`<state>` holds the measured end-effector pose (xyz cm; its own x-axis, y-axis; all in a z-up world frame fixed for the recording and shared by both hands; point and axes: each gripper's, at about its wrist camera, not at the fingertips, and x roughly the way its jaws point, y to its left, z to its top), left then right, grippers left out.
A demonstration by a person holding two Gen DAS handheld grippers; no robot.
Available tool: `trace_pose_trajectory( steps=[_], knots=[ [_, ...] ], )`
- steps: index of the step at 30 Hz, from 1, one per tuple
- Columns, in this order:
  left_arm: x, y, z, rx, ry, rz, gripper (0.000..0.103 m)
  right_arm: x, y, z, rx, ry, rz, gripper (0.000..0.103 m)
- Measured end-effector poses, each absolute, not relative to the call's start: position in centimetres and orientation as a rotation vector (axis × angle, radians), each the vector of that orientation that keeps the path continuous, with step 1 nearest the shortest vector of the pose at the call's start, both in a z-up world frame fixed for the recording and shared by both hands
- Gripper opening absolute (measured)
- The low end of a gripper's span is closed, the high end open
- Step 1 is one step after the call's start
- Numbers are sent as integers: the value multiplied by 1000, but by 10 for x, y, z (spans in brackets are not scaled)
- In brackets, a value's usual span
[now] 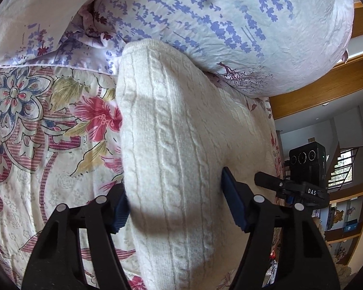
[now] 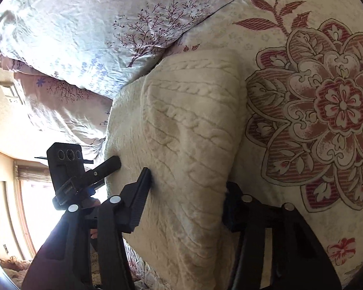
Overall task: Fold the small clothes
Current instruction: 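Grip the folded bundle with both tools and lift it, then lower the bundle onto the duvet with both tools and open them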
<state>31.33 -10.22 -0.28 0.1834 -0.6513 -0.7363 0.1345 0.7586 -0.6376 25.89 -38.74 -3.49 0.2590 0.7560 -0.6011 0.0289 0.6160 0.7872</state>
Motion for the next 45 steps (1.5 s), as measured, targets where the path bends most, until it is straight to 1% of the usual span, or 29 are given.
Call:
trace_pose_trajectory(
  steps=[2, 5, 11, 15, 18, 21, 23, 25, 27, 28, 29, 31, 32, 33, 35, 37, 40, 42, 43, 44, 45],
  knots=[
    [311, -101, -5, -527, 1263, -598, 50, 257, -386, -38, 824, 1203, 579, 38],
    [310, -100, -5, -566, 1245, -621, 40, 251, -389, -39, 858, 1158, 594, 34],
    [302, -81, 9, -615, 1209, -664, 37, 243, -382, -21, 900, 1081, 651, 30],
    [279, -44, 34, -649, 1173, -661, 37, 239, -358, -7, 917, 1057, 719, 30],
    [261, -9, 46, -657, 1159, -630, 37, 236, -327, 1, 915, 1059, 780, 30],
    [249, 20, 48, -628, 1170, -587, 38, 234, -291, 2, 849, 1073, 805, 30],
    [248, 36, 36, -583, 1205, -534, 40, 234, -270, -5, 792, 1103, 786, 29],
    [251, 47, 12, -568, 1259, -462, 43, 236, -248, -23, 729, 1162, 737, 29],
    [250, 57, -11, -616, 1270, -430, 53, 238, -237, -37, 673, 1187, 676, 32],
    [248, 63, -13, -662, 1238, -433, 55, 240, -238, -40, 699, 1192, 673, 35],
    [246, 65, -14, -676, 1236, -427, 56, 242, -240, -41, 715, 1208, 666, 42],
    [242, 68, -5, -651, 1207, -397, 58, 242, -248, -32, 701, 1197, 643, 46],
    [239, 68, 4, -613, 1174, -377, 60, 241, -259, -25, 702, 1173, 627, 51],
    [235, 69, 16, -567, 1138, -352, 61, 242, -268, -20, 726, 1146, 612, 54],
    [233, 68, 43, -485, 1043, -328, 64, 247, -291, -15, 817, 1091, 583, 54],
    [236, 63, 64, -391, 974, -310, 65, 254, -308, -18, 869, 1077, 547, 54],
    [253, 41, 69, -278, 971, -296, 65, 270, -305, -21, 863, 1099, 526, 54],
    [266, 33, 60, -240, 1002, -282, 63, 278, -297, -22, 839, 1123, 527, 52],
    [273, 30, 55, -205, 1017, -255, 57, 282, -292, -23, 822, 1134, 524, 49],
    [277, 32, 50, -166, 1034, -226, 50, 281, -289, -25, 802, 1142, 525, 35],
    [283, 31, 44, -136, 1050, -194, 47, 284, -284, -26, 767, 1155, 516, 22]
  ],
)
